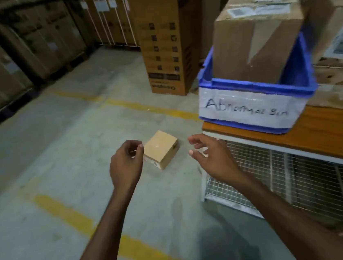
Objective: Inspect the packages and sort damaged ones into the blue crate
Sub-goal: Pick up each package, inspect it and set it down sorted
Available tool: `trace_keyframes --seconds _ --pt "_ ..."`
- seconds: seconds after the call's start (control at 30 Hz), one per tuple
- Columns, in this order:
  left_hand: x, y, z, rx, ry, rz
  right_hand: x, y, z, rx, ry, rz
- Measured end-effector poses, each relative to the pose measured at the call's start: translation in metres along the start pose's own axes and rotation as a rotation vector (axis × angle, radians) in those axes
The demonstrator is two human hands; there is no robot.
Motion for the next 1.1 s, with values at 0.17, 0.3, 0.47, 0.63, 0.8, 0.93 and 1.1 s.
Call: trace_keyframes --seconds 0.17,0.3,0.47,0.63,0.8,0.93,1.1 --pt "0.014 0.078 0.059 -0.037 -0.018 0.077 -0.095 0.023 0.024 -0.076 0.034 -0.014" --pt "0.002 0.133 0.086 -0.056 -0.022 0.124 -0.149 0.052 0.033 -0.138 0.029 -0.018" --pt "-0.046 0.201 0.12 -0.081 0.019 0.197 -0.211 0.114 0.025 -0.156 -0.014 -0.014" --pt "-0.119 0.275 0.172 -0.076 0.02 0.249 -0.292 0.191 -0.021 -0.218 -0.023 -0.066" --pt "-0.184 0.315 0.223 -0.011 -0.044 0.288 -0.365 0.242 -0.075 -0.321 -0.04 -0.076" --pt "-0.239 0.332 0.281 0.1 -0.084 0.335 -0.419 0.261 -0.122 -0.445 -0.03 -0.115" --pt "-0.318 0.332 0.379 0.172 -0.095 0.37 -0.494 0.256 -0.208 -0.578 -0.031 -0.206"
Point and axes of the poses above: each hand's wrist, its own y-axis towards the middle knuckle, its own x-axis out of the back of the hand, z = x × y, the point moved 3 cm from there along y, towards the middle knuckle, and after that the axes turned 15 degrees about -z, right-handed, at the moved point
